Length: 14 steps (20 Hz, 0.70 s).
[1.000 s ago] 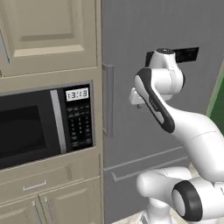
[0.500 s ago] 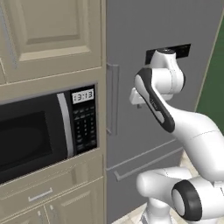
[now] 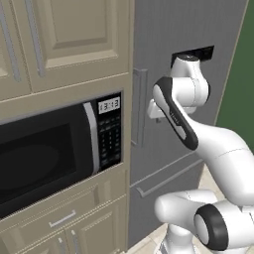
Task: There is a bowl on the dining counter. Grab a lemon wedge from the fridge and place it in the bowl. Then get the liquor bottle and glass cup from the cabinet and place them next to the bowl.
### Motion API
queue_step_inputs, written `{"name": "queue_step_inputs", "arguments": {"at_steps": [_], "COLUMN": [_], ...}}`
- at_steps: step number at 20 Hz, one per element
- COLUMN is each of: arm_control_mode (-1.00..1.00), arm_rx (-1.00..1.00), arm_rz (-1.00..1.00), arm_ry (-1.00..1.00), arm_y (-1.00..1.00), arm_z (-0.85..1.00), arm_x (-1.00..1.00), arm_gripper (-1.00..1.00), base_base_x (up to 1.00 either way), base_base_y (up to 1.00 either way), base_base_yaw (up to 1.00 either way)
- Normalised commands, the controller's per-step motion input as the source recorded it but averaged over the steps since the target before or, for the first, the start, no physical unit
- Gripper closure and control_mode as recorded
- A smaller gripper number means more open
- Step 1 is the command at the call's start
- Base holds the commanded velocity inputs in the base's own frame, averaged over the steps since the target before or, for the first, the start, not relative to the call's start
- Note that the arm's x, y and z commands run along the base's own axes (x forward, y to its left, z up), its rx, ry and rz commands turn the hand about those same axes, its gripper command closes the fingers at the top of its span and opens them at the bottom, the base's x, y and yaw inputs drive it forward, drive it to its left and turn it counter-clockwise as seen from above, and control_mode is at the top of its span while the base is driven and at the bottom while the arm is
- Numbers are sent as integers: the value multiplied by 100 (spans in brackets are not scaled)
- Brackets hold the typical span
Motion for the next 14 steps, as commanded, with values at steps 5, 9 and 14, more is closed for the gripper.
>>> {"name": "queue_step_inputs", "arguments": {"at_steps": [5,9,14], "arm_control_mode": [-100,-100,-100], "arm_rx": [0,0,3], "arm_rz": [-6,0,2], "arm_ry": [-2,-27,-40], "arm_y": [5,16,16], "arm_z": [0,0,0], "arm_x": [-37,-78,-63], "arm_gripper": [-100,-100,-100], "base_base_x": [-19,0,0], "base_base_y": [3,0,0], "base_base_yaw": [-6,0,0]}}
